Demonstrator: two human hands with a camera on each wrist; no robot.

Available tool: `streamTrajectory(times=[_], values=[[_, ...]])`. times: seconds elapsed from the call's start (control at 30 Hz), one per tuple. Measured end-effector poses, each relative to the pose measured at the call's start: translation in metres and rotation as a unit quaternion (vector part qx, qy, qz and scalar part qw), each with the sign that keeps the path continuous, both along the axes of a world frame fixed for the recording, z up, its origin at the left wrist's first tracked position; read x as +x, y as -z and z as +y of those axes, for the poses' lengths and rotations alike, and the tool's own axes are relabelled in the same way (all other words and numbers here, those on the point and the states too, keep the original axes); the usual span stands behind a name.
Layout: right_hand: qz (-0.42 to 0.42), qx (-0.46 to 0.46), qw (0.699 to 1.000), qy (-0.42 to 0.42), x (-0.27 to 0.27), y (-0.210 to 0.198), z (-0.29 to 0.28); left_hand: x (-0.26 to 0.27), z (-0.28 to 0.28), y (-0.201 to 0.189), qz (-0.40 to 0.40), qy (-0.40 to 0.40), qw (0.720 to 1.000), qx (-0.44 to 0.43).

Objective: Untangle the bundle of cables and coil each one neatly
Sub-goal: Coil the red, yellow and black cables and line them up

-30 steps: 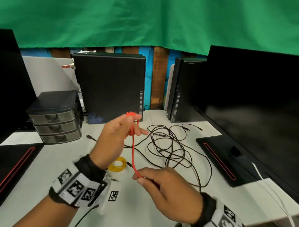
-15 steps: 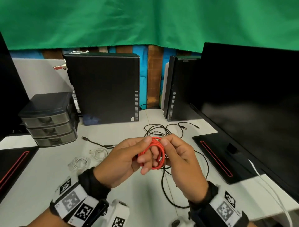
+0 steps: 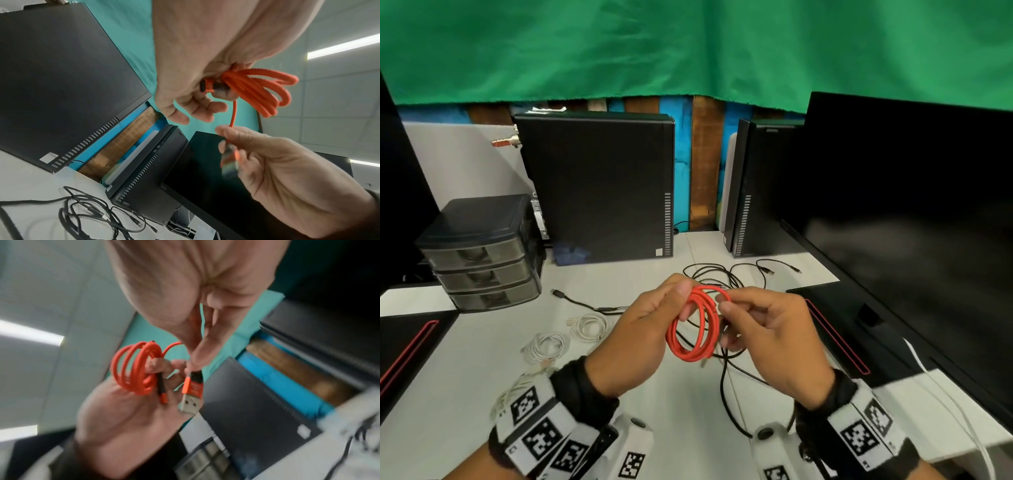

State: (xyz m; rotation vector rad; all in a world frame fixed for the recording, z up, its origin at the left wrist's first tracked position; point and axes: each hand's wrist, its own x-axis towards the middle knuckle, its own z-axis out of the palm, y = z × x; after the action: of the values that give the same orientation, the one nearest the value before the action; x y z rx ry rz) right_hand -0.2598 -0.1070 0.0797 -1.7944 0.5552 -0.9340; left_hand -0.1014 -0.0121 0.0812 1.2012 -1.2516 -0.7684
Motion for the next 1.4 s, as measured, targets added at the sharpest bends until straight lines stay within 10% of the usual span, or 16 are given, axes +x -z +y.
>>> streamTrajectory(times=[0.17,0.63,0.8,0.93,1.17,1.4], values=[[-0.116,0.228,0.967,-0.01,0.008,0.001,0.01,0.001,-0.002,0.004,0.002,-0.003,1.0,-0.017],[-0.086,0.41,0.905,-0.068,0.016,0.012,0.003,0.0,-0.012,0.02,-0.04,-0.025,0.999,-0.025],[-0.066,0.367,0.915,-0.153,0.015,0.017,0.012,0.015,-0.014,0.026,-0.118,-0.083,0.989,-0.042],[0.0,0.293,0.947,-0.128,0.015,0.012,0.017,0.02,-0.013,0.032,-0.341,-0.222,0.912,-0.055],[0.015,0.273,0.96,-0.059,0.019,0.015,0.025,0.002,-0.009,0.025,-0.189,-0.132,0.973,-0.008],[-0.007,0.155,0.988,-0.02,0.021,0.02,0.03,0.013,-0.013,0.018,-0.153,-0.192,0.969,0.014]])
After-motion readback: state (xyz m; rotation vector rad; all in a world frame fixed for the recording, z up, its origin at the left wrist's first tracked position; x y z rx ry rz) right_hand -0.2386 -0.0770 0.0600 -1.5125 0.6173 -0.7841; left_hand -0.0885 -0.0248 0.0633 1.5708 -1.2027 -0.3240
